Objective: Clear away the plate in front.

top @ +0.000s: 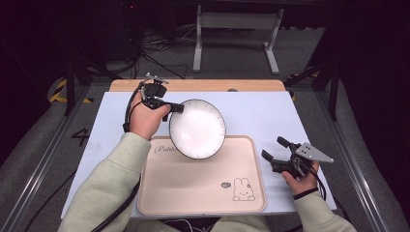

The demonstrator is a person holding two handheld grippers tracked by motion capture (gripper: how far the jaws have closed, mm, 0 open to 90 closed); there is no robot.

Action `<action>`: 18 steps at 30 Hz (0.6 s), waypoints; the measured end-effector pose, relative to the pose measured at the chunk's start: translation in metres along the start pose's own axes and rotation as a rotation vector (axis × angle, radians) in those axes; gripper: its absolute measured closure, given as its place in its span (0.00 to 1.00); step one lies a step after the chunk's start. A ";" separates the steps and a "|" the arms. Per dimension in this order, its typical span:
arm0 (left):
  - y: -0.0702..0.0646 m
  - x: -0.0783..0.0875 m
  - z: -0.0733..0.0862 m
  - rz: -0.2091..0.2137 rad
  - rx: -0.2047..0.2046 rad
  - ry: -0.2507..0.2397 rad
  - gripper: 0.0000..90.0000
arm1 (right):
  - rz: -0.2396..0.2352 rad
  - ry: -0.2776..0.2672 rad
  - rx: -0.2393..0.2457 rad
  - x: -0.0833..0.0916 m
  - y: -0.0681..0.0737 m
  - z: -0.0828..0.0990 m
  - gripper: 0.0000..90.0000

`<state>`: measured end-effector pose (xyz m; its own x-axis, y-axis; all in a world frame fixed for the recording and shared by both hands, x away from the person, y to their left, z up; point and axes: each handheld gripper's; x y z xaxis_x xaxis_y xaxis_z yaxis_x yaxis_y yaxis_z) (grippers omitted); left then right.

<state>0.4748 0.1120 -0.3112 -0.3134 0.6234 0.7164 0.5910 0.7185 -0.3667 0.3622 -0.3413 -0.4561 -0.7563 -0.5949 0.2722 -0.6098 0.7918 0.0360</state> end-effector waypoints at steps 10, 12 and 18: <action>-0.011 0.002 0.015 0.032 -0.065 0.037 0.91 | -0.003 0.013 -0.001 -0.001 0.000 -0.001 0.16; -0.013 0.002 0.016 0.042 -0.072 0.049 0.91 | -0.005 0.015 -0.004 -0.001 -0.001 -0.001 0.16; -0.020 -0.002 0.018 0.057 -0.104 0.089 0.91 | -0.008 0.021 -0.001 -0.002 -0.001 -0.001 0.17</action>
<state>0.4498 0.1017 -0.3157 -0.2127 0.6291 0.7477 0.6815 0.6438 -0.3479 0.3643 -0.3404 -0.4557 -0.7465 -0.5980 0.2918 -0.6154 0.7872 0.0390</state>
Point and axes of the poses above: each handheld gripper's, and its own axes: x roughly backward along the jaws, z roughly out of its underside, y roughly to its left, and after that the axes turned 5 degrees about y, right-handed
